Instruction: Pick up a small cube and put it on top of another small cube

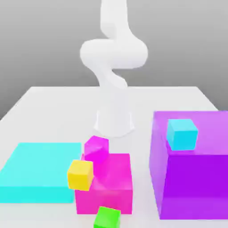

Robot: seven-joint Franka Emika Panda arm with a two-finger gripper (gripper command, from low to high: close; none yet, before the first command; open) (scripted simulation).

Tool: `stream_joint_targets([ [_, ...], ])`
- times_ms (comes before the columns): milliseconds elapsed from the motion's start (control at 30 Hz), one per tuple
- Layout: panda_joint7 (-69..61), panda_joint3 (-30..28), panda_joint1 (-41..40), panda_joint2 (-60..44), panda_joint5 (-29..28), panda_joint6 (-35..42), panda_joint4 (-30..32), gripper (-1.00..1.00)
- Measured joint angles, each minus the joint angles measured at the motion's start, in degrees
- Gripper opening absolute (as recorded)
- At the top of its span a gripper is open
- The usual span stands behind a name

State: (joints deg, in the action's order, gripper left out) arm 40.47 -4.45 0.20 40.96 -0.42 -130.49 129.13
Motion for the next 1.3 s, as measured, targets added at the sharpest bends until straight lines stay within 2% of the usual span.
stream_joint_targets([
  [133, -8.9, -6.2, 0.4, -7.6, -1.6, 1.7, -3.6, 0.0],
  [433, -28.6, -6.9, 1.4, -21.4, -14.6, 1.2, -3.5, 0.0],
  [700, -50.5, -9.1, 2.9, -33.8, -20.6, -0.4, -2.8, 0.0],
  [1000, -79.8, -9.1, 2.0, -46.6, -20.3, -4.7, -1.3, 0.0],
  [1300, -112.0, -3.6, -2.7, -56.2, -15.5, -10.8, 0.8, 0.0],
])
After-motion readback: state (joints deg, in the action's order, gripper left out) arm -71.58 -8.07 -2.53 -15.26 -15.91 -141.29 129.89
